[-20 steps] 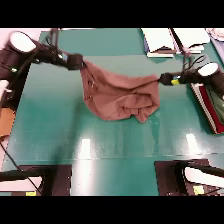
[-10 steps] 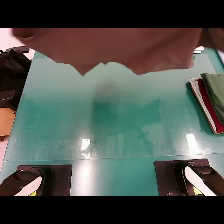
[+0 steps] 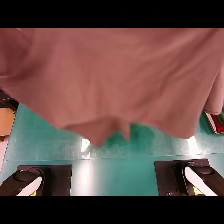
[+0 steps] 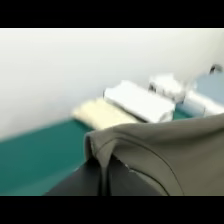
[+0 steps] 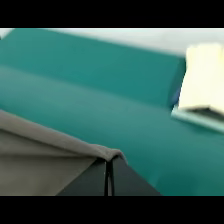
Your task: Fold the shirts.
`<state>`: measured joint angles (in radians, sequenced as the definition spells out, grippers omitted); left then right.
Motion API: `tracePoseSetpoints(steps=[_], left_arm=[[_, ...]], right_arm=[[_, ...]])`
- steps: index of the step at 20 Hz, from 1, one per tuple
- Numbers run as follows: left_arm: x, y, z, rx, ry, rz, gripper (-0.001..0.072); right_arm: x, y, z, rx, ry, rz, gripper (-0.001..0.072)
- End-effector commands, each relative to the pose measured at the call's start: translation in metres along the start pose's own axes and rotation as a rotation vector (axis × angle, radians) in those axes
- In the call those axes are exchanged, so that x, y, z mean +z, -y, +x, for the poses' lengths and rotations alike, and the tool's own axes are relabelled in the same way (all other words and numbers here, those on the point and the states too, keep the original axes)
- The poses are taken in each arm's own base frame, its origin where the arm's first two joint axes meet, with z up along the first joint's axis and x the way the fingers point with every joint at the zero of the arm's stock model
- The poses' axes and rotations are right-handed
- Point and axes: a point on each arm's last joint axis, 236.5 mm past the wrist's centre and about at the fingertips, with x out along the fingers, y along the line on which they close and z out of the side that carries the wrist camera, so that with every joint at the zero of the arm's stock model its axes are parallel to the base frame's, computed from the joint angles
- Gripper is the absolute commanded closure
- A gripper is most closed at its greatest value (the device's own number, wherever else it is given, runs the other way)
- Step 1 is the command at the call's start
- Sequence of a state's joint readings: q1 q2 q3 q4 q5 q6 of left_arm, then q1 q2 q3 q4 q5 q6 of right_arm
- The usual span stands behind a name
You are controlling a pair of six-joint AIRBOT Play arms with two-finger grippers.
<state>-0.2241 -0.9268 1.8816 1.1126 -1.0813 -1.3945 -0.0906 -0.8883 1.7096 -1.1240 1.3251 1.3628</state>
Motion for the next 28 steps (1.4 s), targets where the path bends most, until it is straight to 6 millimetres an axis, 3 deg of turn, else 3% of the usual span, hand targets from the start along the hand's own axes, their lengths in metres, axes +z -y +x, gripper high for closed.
tracePoseSetpoints(steps=[1, 3, 5, 7, 9, 12, 13, 14, 15, 17, 20, 24, 28], left_arm=[[-0.131, -0.032, 0.070, -0.010, -0.399, -0.122, 0.0683], [-0.223, -0.050, 0.104, -0.011, -0.629, -0.212, 0.0683], [-0.305, -0.075, 0.126, 0.037, -0.795, -0.261, 0.0683], [-0.360, -0.110, 0.141, 0.126, -0.889, -0.232, 0.0682], [-0.385, -0.136, 0.152, 0.208, -0.915, -0.222, 0.0682], [-0.384, -0.154, 0.167, 0.260, -0.850, -0.249, 0.0679], [-0.380, -0.160, 0.166, 0.274, -0.832, -0.264, 0.0587], [-0.376, -0.168, 0.161, 0.298, -0.831, -0.296, 0.0232], [-0.373, -0.176, 0.151, 0.322, -0.851, -0.338, 0.0119], [-0.373, -0.181, 0.120, 0.341, -0.937, -0.409, 0.0157], [-0.394, -0.166, 0.075, 0.349, -1.025, -0.453, 0.0157], [-0.465, -0.094, 0.037, 0.287, -1.077, -0.632, 0.0157], [-0.534, -0.018, 0.013, 0.211, -1.149, -0.793, 0.0158]], right_arm=[[-0.060, -0.004, 0.061, 0.090, -0.301, 0.094, 0.0697], [-0.109, -0.011, 0.113, 0.146, -0.466, 0.141, 0.0697], [-0.168, -0.023, 0.161, 0.188, -0.618, 0.177, 0.0697], [-0.210, -0.032, 0.204, 0.198, -0.679, 0.200, 0.0696], [-0.229, -0.038, 0.239, 0.195, -0.675, 0.208, 0.0695], [-0.224, -0.038, 0.274, 0.189, -0.633, 0.208, 0.0688], [-0.216, -0.036, 0.280, 0.189, -0.622, 0.203, 0.0530], [-0.206, -0.032, 0.283, 0.187, -0.603, 0.204, 0.0300], [-0.194, -0.027, 0.282, 0.185, -0.588, 0.204, 0.0256], [-0.174, -0.017, 0.267, 0.188, -0.585, 0.203, 0.0259], [-0.163, -0.004, 0.232, 0.183, -0.592, 0.183, 0.0261], [-0.162, 0.004, 0.196, 0.145, -0.542, 0.202, 0.0261], [-0.164, 0.008, 0.184, 0.110, -0.456, 0.221, 0.0261]])
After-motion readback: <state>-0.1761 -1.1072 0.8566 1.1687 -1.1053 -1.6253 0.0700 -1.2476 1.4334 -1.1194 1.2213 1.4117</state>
